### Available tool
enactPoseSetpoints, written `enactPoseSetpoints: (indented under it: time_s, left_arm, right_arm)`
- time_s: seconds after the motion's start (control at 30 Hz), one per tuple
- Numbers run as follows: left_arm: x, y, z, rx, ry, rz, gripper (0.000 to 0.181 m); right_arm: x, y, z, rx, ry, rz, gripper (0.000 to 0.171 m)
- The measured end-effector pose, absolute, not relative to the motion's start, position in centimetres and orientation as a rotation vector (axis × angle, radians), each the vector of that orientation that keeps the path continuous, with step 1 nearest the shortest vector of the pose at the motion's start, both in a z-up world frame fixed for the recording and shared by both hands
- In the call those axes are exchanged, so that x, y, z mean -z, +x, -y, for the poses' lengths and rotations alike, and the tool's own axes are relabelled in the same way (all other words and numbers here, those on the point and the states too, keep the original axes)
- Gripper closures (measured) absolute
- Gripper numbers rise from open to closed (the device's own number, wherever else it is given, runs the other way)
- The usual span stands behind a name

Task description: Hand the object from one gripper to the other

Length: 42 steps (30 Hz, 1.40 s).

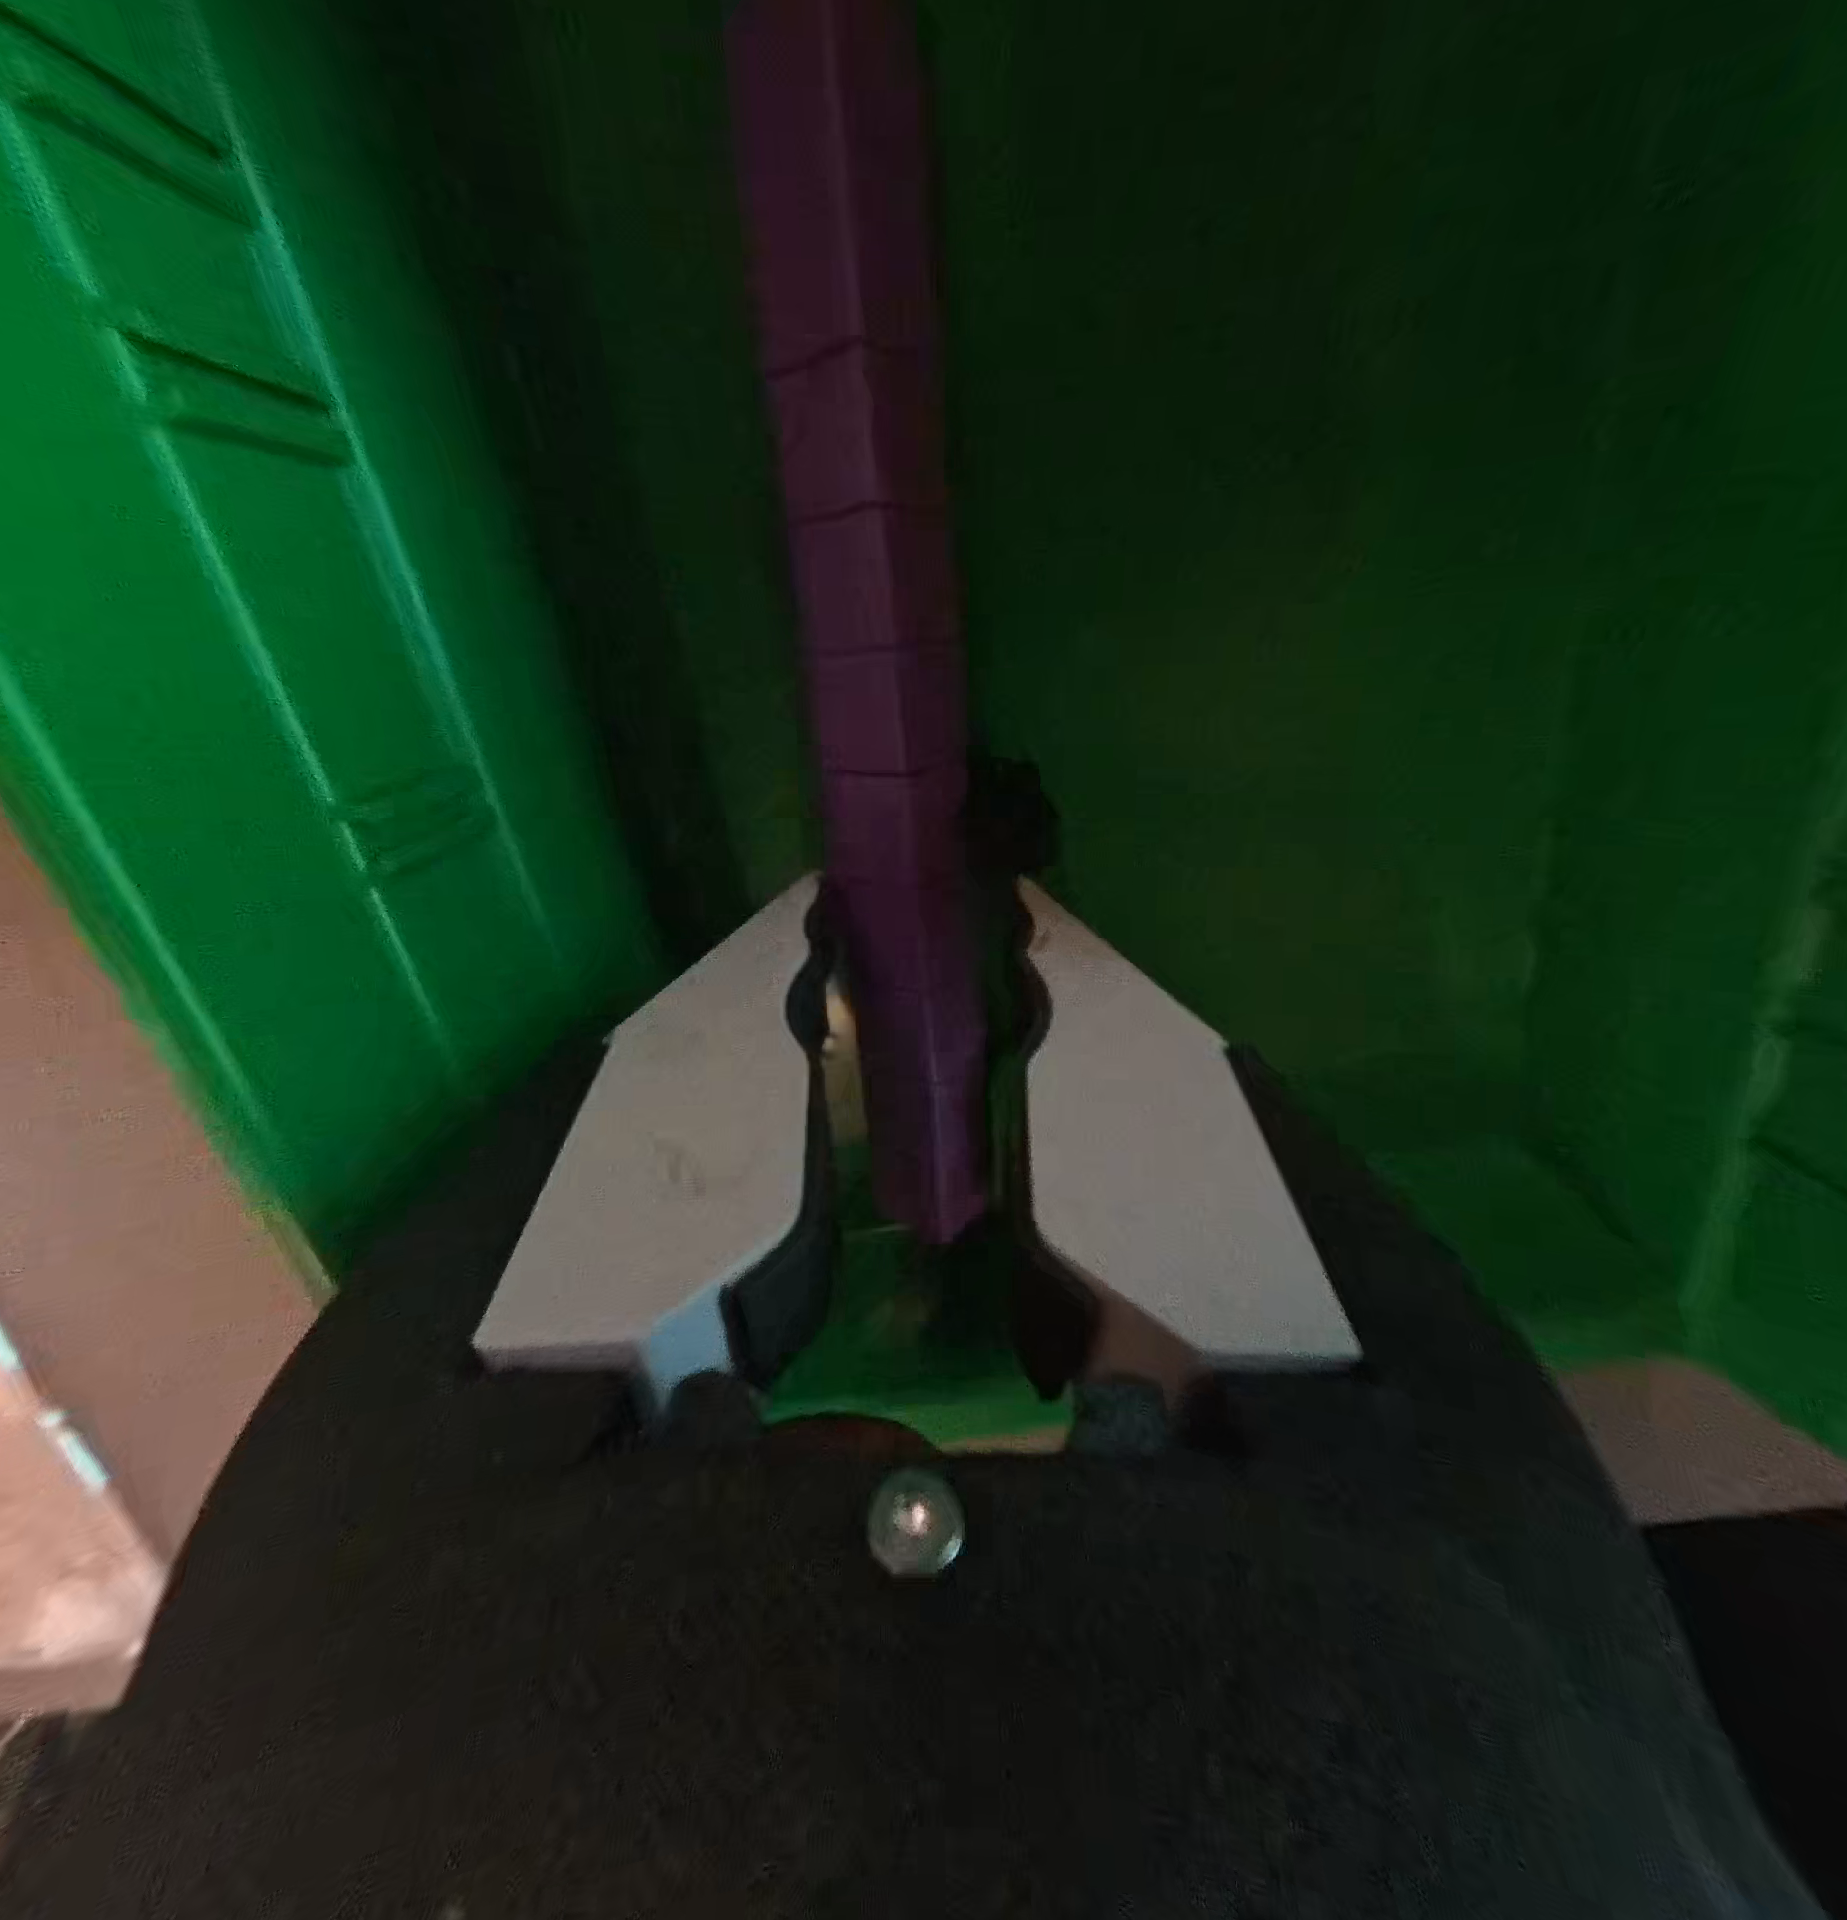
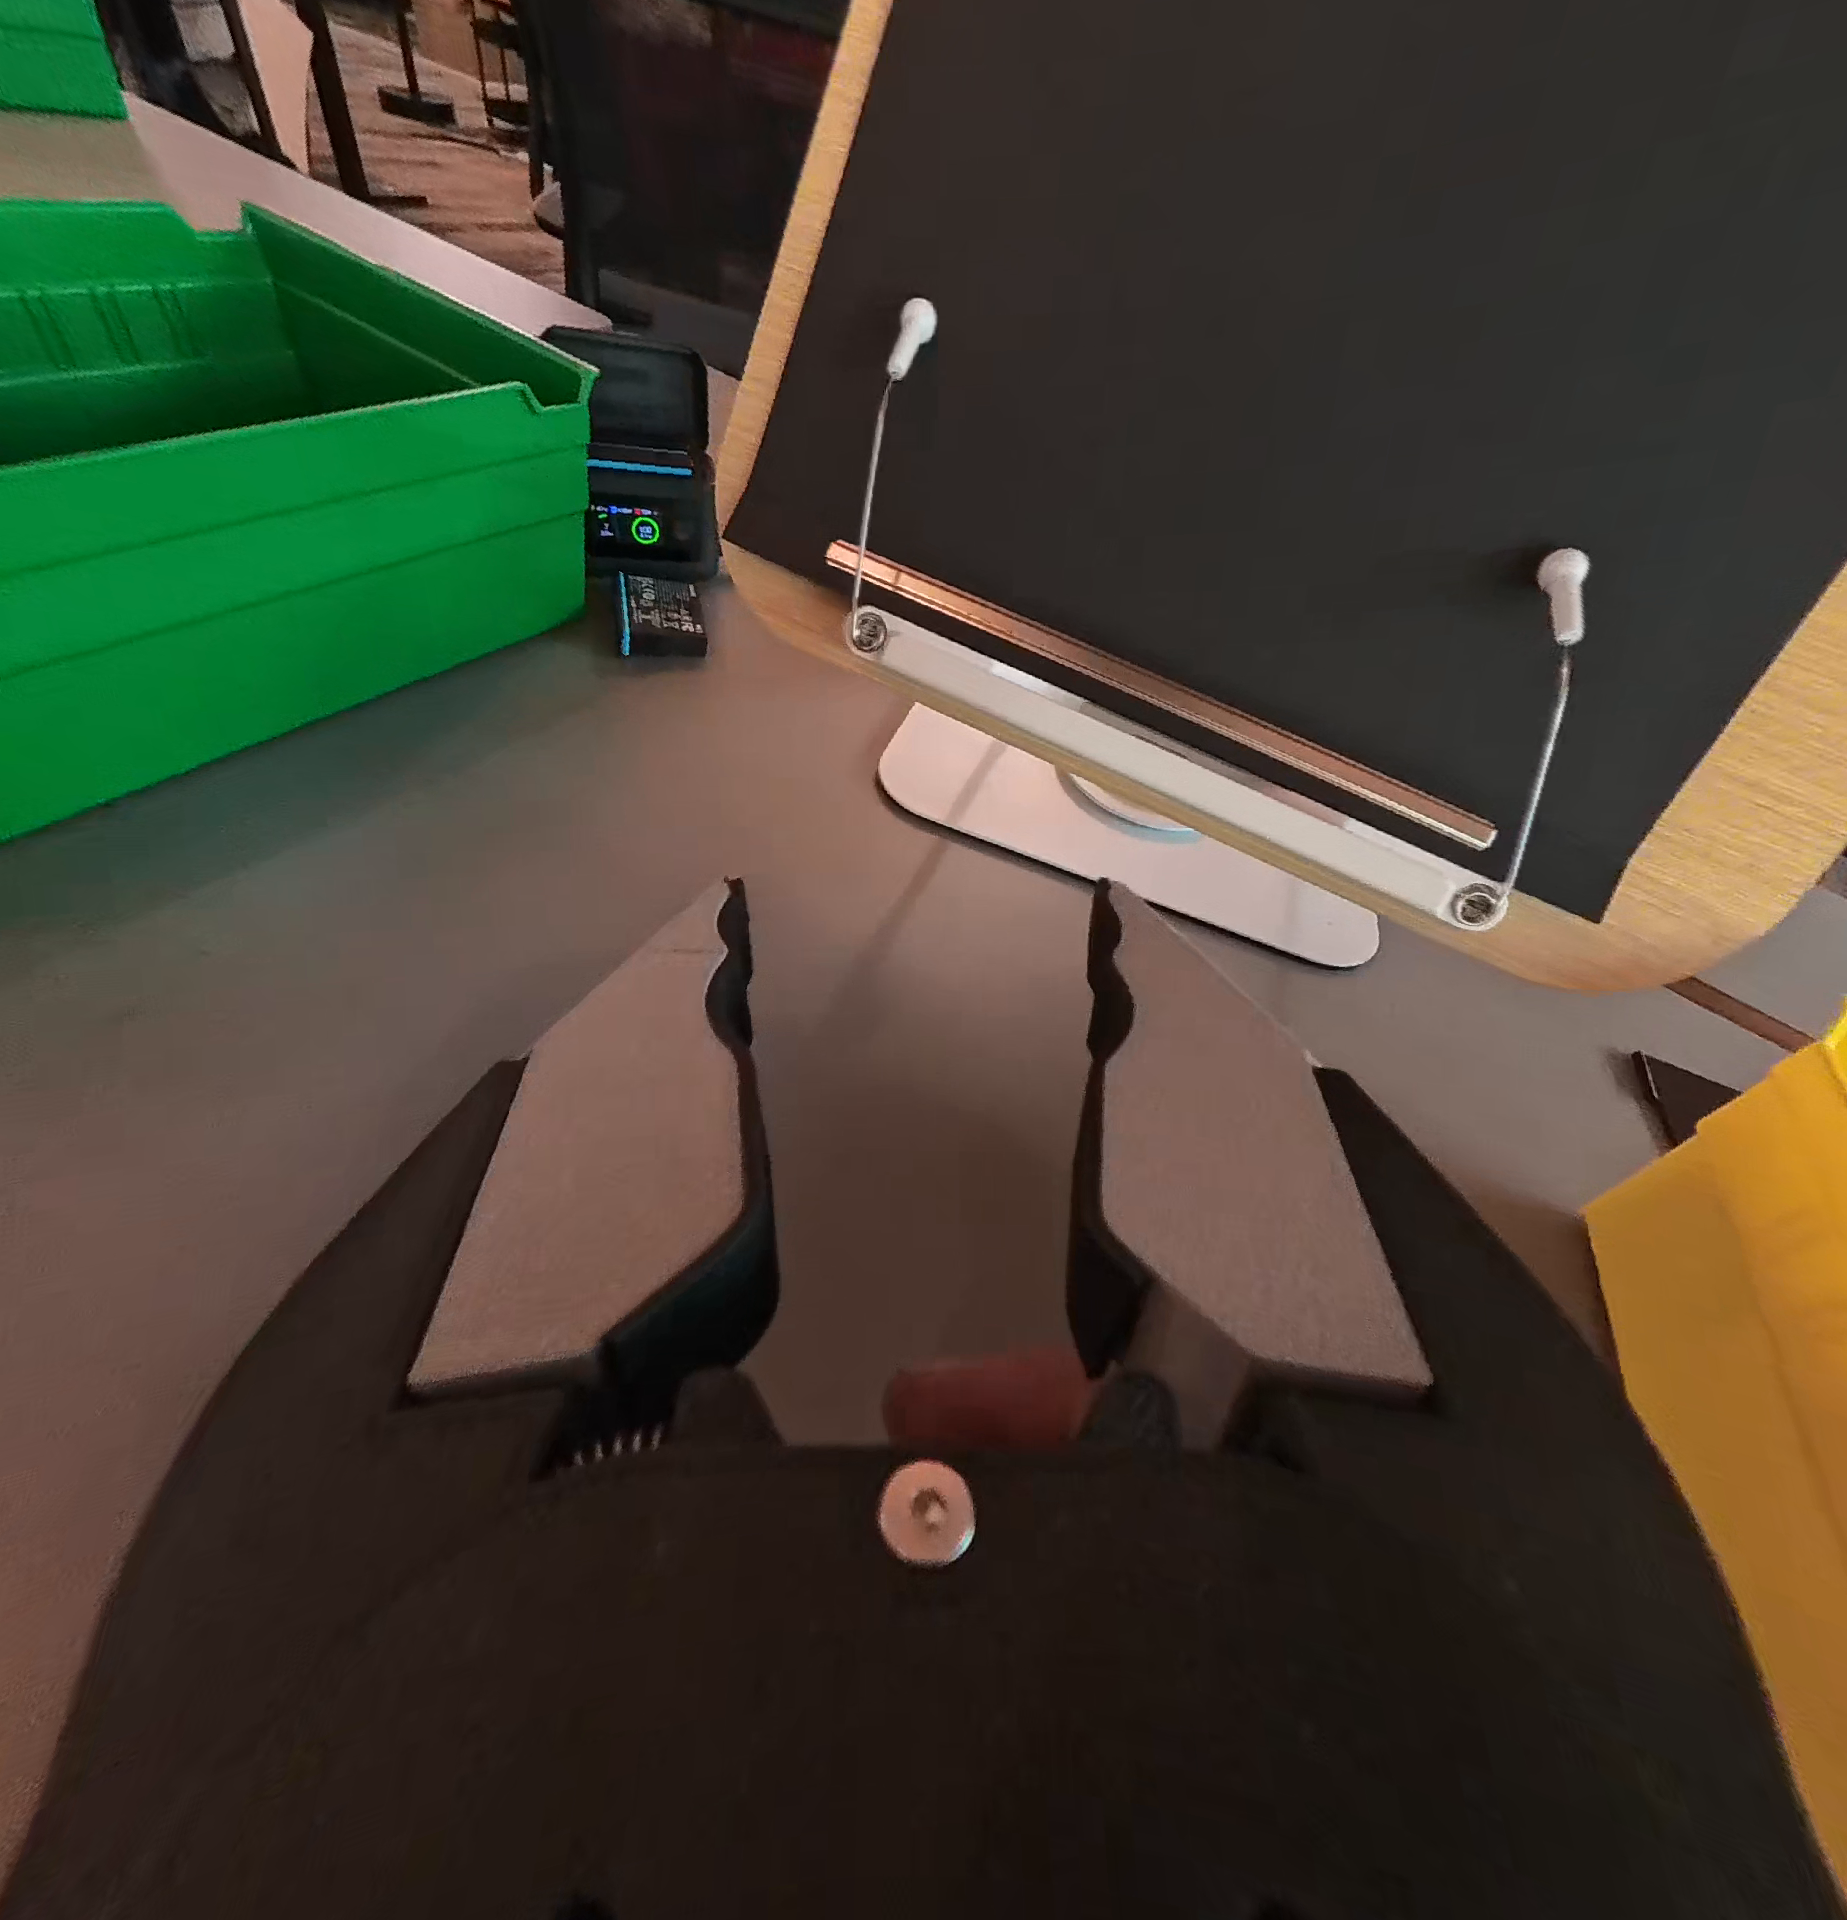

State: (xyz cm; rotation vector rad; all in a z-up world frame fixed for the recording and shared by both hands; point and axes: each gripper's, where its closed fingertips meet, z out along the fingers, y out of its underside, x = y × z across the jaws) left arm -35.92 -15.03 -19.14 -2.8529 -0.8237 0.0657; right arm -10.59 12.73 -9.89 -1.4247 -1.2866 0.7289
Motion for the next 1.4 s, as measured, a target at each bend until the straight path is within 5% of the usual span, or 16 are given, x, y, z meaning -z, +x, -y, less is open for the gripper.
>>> enactPoseSetpoints:
  time_s: [0.2,0.43,0.5,0.83,1.07,1.23,1.4]
  left_arm:
    - [19.4,-36.2,14.6,-0.076,-2.838,0.849,0.129]
    - [20.3,-35.6,14.2,-0.017,-2.899,0.766,0.142]
    - [19.3,-35.9,14.4,-0.061,-2.908,0.714,0.161]
    - [20.0,-35.2,15.1,-0.097,-2.925,0.637,0.161]
    - [10.9,-37.2,12.4,-0.457,-2.547,0.481,0.163]
    - [0.1,-25.6,4.8,-0.15,-1.964,0.189,0.163]
    - [-1.0,-9.4,-0.8,0.373,-1.741,-0.201,0.163]
  right_arm:
    - [9.8,-10.6,-12.6,-0.728,-1.417,1.289,0.109]
    - [10.4,-10.7,-12.8,-0.729,-1.43,1.304,0.109]
    - [10.5,-10.8,-12.7,-0.731,-1.432,1.312,0.109]
    - [10.3,-10.8,-12.2,-0.729,-1.405,1.321,0.11]
    - [11.4,-11.3,-10.8,-0.887,-1.455,1.416,0.105]
    - [9.7,-11.0,-4.7,-1.427,-1.38,1.6,0.103]
    - [3.5,-7.6,-2.6,-1.947,-1.113,1.535,0.097]
